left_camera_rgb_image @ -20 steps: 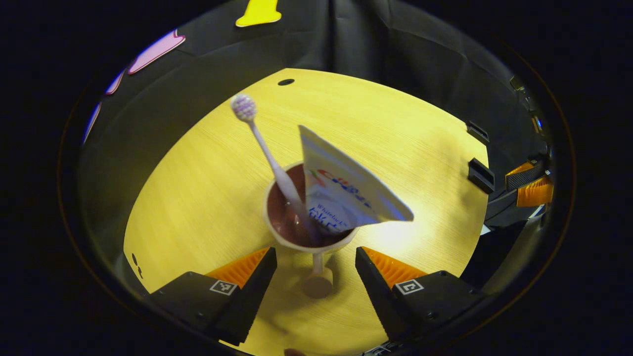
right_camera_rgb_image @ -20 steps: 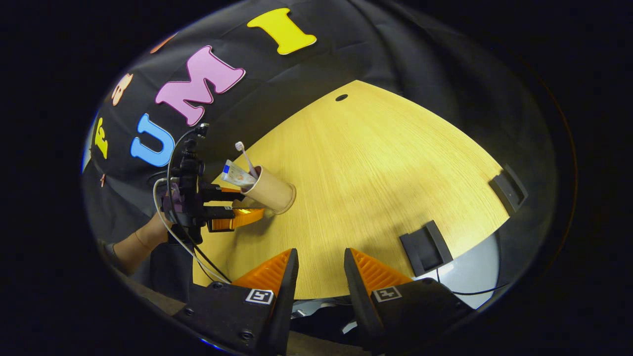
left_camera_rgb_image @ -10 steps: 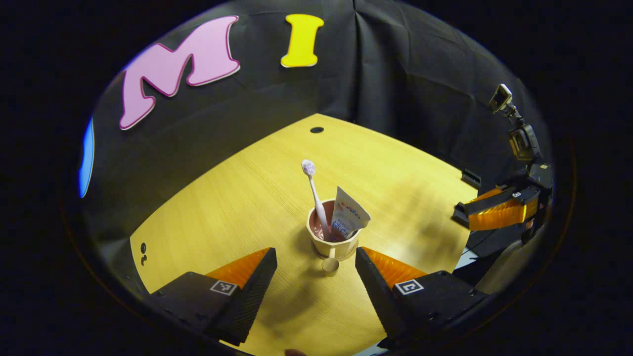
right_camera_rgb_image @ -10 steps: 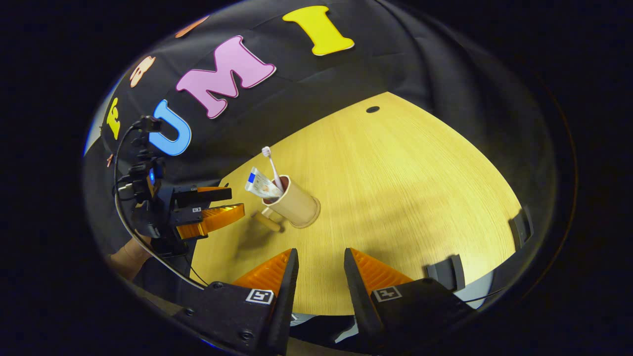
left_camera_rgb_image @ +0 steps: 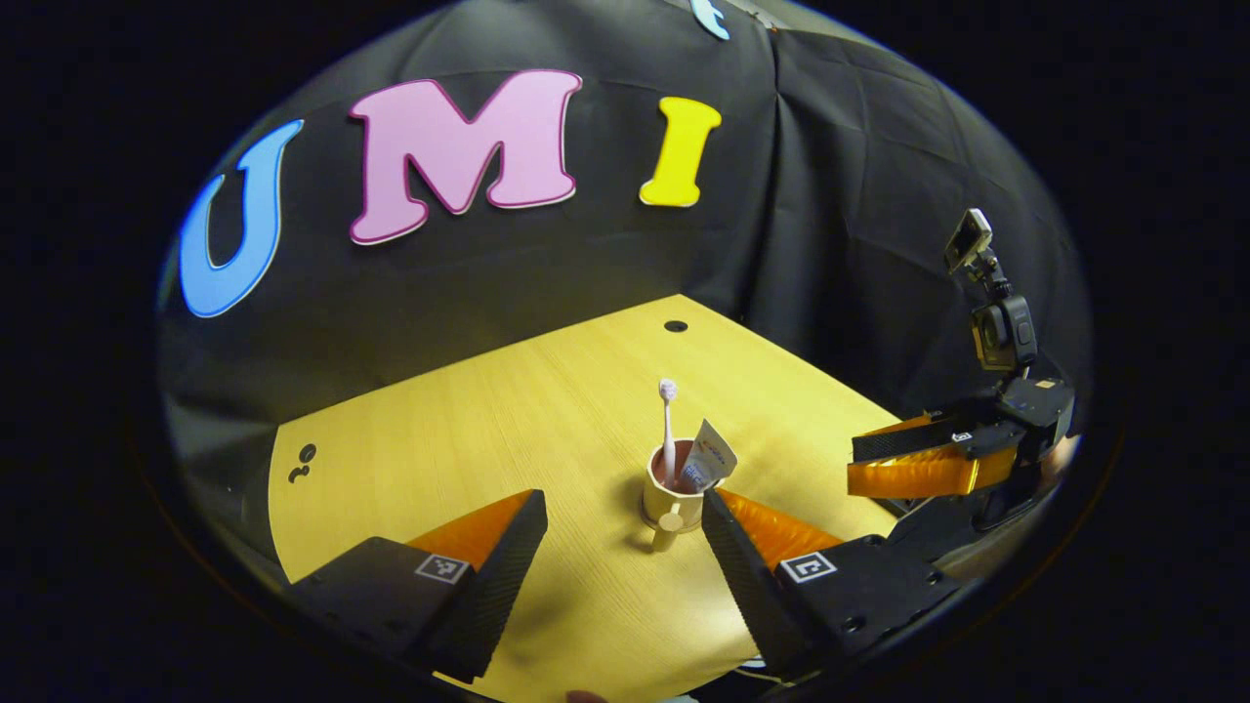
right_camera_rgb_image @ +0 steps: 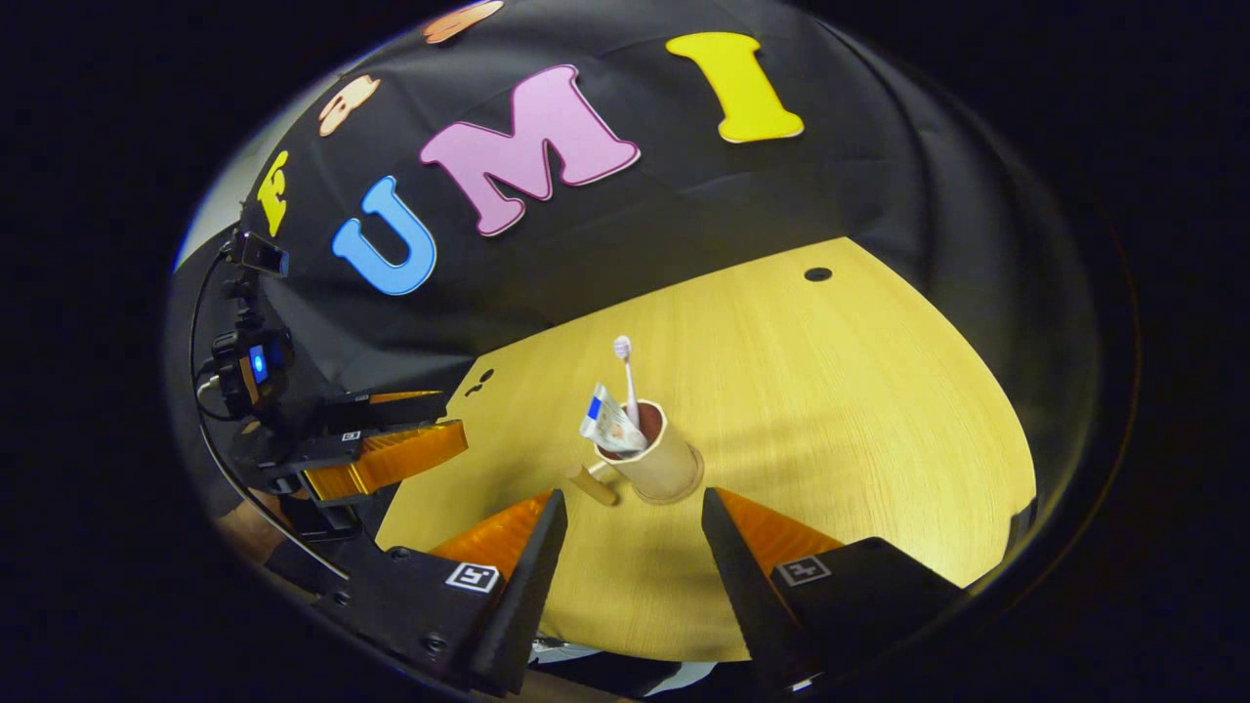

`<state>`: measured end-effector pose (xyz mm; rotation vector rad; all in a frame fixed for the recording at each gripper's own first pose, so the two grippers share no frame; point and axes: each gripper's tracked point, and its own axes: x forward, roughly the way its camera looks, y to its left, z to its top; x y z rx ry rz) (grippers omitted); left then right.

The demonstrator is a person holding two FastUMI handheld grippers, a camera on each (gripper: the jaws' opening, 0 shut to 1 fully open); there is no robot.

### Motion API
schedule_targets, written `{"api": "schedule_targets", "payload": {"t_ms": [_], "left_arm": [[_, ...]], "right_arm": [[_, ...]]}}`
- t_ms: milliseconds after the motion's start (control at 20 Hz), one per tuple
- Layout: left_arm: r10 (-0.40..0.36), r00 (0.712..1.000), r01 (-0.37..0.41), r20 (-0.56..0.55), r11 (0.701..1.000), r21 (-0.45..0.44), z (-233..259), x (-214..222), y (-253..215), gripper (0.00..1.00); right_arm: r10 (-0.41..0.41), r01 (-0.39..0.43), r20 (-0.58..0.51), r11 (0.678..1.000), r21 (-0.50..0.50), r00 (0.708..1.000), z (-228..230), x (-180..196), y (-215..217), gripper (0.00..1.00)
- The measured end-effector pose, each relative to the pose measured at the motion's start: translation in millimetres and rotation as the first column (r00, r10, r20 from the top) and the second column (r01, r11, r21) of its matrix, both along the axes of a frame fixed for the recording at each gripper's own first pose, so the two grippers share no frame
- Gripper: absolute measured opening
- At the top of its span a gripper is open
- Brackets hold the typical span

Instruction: Put the toothbrush and toothpaste on the desktop into the cup, then pick up the cup and place it on the coaster on the desktop.

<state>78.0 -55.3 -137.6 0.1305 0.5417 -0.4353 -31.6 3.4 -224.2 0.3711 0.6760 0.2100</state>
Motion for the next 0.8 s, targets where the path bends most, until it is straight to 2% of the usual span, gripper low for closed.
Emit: {"api": "schedule_targets", "payload": {"t_ms": [100, 250, 300, 350, 550, 800], "left_arm": [[0.031, 0.999, -0.031, 0.018, 0.999, -0.034, 8.2, -6.0, 10.0, 0.99], [0.075, 0.996, -0.071, 0.056, 0.995, -0.063, 25.0, -11.1, 20.0, 0.99], [0.087, 0.993, -0.082, 0.079, 0.995, -0.059, 32.5, -12.4, 22.2, 0.99], [0.096, 0.99, -0.091, 0.108, 0.995, -0.05, 39.8, -13.2, 25.8, 0.99], [0.096, 0.979, -0.089, 0.178, 0.995, -0.045, 58.6, -19.3, 29.3, 0.99], [0.125, 0.975, -0.106, 0.186, 0.988, -0.109, 70.4, -29.6, 32.4, 0.99]], "right_arm": [[0.013, -0.012, 0.049, 1.0, -0.01, 0.999, 19.4, 9.8, 10.6, 0.88], [0.046, -0.041, 0.128, 0.998, -0.045, 0.991, 47.2, 19.8, 25.0, 0.95], [0.055, -0.046, 0.149, 0.997, -0.058, 0.987, 54.9, 23.1, 27.2, 0.87], [0.061, -0.05, 0.167, 0.996, -0.068, 0.984, 62.1, 24.9, 31.1, 0.97], [0.077, -0.058, 0.219, 0.994, -0.091, 0.973, 81.4, 32.2, 46.3, 0.98], [0.11, -0.07, 0.282, 0.987, -0.147, 0.953, 103.1, 35.1, 62.2, 0.98]]}}
